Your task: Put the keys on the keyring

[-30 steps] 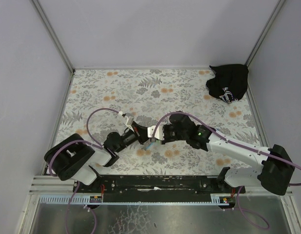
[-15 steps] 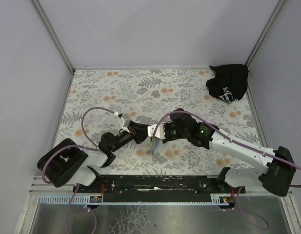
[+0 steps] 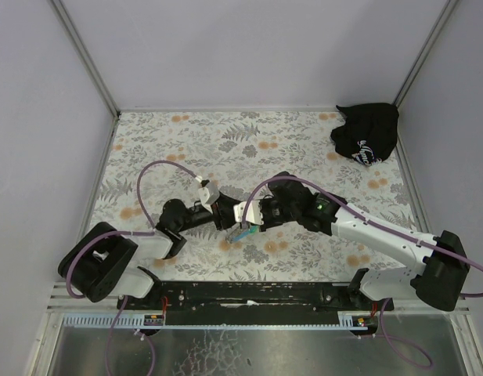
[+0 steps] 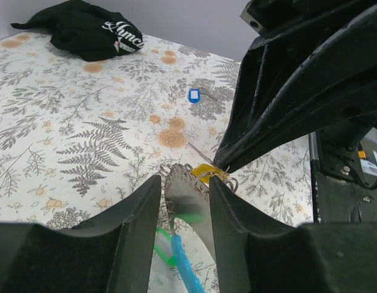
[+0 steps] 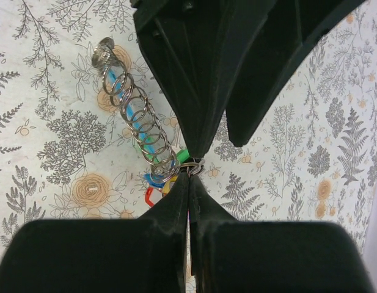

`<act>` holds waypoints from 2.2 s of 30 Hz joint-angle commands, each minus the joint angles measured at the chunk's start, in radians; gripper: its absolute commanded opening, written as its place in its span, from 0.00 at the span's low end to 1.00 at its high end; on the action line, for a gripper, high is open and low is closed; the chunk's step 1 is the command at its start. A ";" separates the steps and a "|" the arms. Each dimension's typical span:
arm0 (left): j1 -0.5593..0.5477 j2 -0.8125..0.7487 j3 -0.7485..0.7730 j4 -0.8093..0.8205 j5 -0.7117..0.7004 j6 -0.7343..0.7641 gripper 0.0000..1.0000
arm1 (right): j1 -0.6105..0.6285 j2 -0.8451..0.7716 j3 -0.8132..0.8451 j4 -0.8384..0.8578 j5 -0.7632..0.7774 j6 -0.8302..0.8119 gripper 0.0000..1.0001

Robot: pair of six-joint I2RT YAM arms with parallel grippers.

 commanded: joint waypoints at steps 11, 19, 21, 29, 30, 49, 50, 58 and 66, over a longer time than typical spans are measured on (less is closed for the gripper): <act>0.018 0.093 0.126 -0.133 0.214 0.133 0.37 | 0.008 -0.002 0.065 0.008 -0.039 -0.020 0.00; 0.016 0.126 0.144 -0.123 0.285 0.111 0.33 | 0.008 -0.004 0.067 0.004 -0.034 -0.018 0.00; 0.017 0.133 0.145 -0.110 0.297 0.101 0.31 | 0.008 -0.004 0.068 0.004 -0.036 -0.018 0.00; 0.013 0.142 0.154 -0.084 0.336 0.073 0.27 | 0.008 0.004 0.074 -0.007 -0.052 -0.020 0.00; 0.012 0.143 0.154 -0.083 0.340 0.072 0.28 | 0.009 0.005 0.076 -0.009 -0.052 -0.021 0.00; 0.006 0.144 0.162 -0.081 0.377 0.046 0.04 | 0.008 0.015 0.082 -0.016 -0.048 -0.019 0.00; 0.006 0.144 0.162 -0.080 0.377 0.044 0.01 | 0.009 0.014 0.082 -0.017 -0.046 -0.018 0.00; 0.006 0.133 0.127 -0.013 0.253 -0.050 0.00 | 0.009 -0.032 0.038 -0.008 0.023 0.012 0.00; 0.006 0.074 0.084 -0.054 0.028 -0.127 0.00 | 0.008 -0.084 -0.037 0.061 0.069 0.050 0.00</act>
